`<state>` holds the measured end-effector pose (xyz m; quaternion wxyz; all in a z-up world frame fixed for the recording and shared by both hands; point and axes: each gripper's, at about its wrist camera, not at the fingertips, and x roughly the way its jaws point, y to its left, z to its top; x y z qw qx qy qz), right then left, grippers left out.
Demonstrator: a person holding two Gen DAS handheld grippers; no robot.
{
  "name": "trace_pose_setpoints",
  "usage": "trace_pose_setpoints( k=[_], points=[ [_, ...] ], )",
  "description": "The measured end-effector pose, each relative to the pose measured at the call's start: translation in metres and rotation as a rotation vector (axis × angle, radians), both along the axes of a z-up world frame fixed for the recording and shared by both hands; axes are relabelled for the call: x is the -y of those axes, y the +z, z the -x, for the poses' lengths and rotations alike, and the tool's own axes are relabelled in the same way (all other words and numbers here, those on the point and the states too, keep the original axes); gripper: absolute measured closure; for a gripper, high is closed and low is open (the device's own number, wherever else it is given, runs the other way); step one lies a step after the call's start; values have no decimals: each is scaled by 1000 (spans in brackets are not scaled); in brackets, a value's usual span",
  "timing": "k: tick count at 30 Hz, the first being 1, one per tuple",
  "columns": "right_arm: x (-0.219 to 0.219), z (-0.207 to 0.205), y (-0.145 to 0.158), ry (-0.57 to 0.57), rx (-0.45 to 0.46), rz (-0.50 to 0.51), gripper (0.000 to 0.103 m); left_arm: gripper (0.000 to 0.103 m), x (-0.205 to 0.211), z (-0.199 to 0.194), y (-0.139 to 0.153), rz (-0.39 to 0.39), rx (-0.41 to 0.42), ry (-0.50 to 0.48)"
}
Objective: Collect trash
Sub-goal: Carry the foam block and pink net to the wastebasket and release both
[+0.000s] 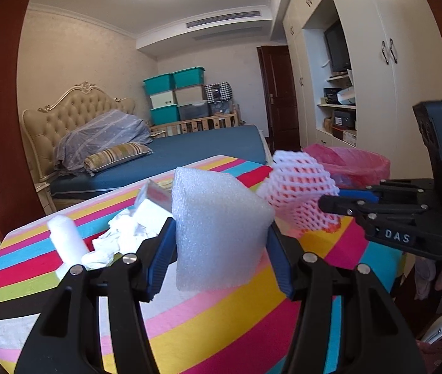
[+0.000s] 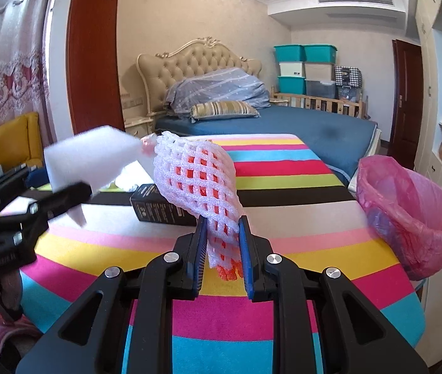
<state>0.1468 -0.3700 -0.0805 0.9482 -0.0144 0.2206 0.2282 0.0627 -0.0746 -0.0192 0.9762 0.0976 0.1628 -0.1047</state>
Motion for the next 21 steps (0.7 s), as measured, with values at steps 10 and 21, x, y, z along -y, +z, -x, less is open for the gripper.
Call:
trace_pose_setpoints(
  k=[10,21],
  points=[
    [22,4,1,-38,12,-44,83,48,30,-4,4,-19,-14,-95],
    [75,6,8,-149,34,-81,83,48,73,-31,11,5,-108,-220]
  ],
)
